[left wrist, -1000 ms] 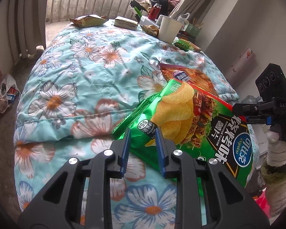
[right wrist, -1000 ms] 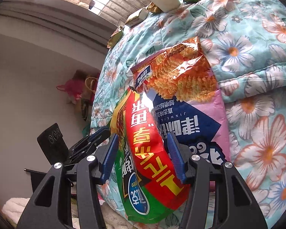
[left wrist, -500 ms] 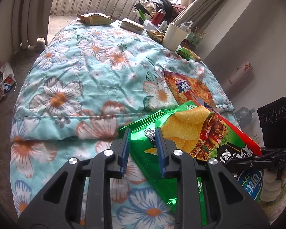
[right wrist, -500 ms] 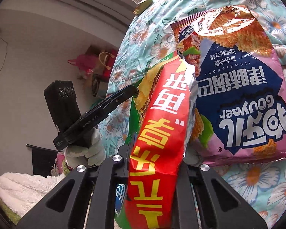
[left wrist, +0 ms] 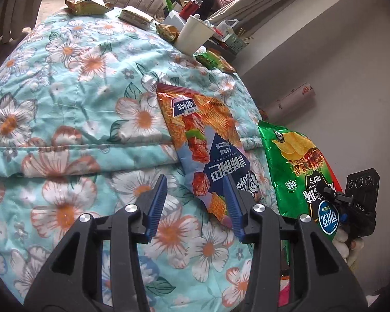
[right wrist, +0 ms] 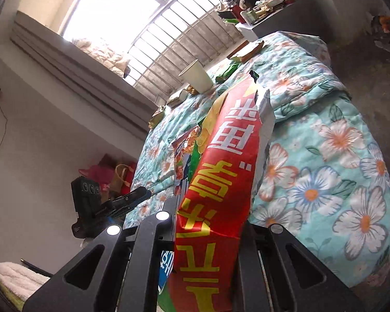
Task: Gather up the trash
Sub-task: 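Grasp the orange-and-blue snack bag with the left gripper while the right gripper holds the red bag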
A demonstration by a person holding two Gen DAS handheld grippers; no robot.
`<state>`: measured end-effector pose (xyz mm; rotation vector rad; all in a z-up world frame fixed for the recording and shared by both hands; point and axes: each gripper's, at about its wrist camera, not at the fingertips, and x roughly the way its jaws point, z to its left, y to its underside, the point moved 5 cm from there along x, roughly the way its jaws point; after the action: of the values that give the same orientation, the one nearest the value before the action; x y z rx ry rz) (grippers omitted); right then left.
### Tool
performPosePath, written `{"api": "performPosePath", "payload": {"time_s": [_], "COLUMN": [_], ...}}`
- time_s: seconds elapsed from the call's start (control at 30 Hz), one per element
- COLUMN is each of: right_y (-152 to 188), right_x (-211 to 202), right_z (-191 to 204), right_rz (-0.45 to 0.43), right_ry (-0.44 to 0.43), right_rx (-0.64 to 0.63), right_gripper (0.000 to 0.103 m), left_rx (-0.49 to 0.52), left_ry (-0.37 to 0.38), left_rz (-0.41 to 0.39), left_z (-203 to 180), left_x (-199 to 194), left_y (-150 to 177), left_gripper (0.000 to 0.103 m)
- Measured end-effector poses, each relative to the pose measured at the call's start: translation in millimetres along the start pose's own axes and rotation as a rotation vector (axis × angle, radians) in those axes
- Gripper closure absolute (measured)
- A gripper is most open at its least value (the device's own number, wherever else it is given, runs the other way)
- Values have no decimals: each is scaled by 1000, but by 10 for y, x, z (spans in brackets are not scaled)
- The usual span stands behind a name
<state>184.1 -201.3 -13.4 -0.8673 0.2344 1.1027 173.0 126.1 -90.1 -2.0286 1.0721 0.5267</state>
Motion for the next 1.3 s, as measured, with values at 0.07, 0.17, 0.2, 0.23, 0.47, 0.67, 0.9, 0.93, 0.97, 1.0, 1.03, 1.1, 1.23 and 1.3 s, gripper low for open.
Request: {"api": "performPosePath", "payload": {"time_s": [0.07, 0.17, 0.2, 0.23, 0.47, 0.67, 0.9, 0.93, 0.97, 1.0, 1.03, 1.1, 1.23, 1.3], "right_y": [20, 72, 91, 119, 186, 219, 255, 257, 258, 261, 279, 291, 312, 316], "right_x": [82, 266, 311, 307, 380, 417, 425, 420, 413, 403, 375, 331, 188, 89], "right_z": [-172, -378, -419, -456, -565, -645, -691, -694, -694, -693, -706, -700, -654, -635], "right_rz": [7, 43, 50, 56, 75, 94, 85, 83, 80, 77, 71, 57, 5, -29], "right_ry": [78, 152, 153, 155, 150, 149, 129, 127, 125, 121, 115, 94, 50, 36], "right_rx": [2, 20, 31, 40, 69, 97, 120, 122, 126, 131, 138, 157, 198, 209], "right_gripper": [94, 94, 94, 94, 94, 94, 94, 94, 94, 94, 94, 94, 94, 94], "left_rx": [-52, -118, -126, -139, -236, -281, -306, -291, -271, -242, -203, -122, 4, 61], "left_ry": [-1, -9, -15, -17, 104, 328, 388, 369, 344, 311, 271, 198, 125, 97], "left_rz": [52, 60, 59, 63, 66, 43, 73, 71, 69, 62, 53, 32, -22, -47], "left_z": [-9, 18, 28, 40, 107, -76, -242, -267, -296, -326, -365, -432, -591, -694], "left_x": [181, 358, 405, 452, 559, 497, 663, 675, 688, 682, 667, 629, 502, 426], "left_y": [6, -36, -59, -72, -184, -196, -144, -139, -140, -134, -132, -128, -157, -165], "left_gripper": [61, 61, 61, 61, 60, 60, 65, 72, 79, 83, 89, 94, 102, 103]}}
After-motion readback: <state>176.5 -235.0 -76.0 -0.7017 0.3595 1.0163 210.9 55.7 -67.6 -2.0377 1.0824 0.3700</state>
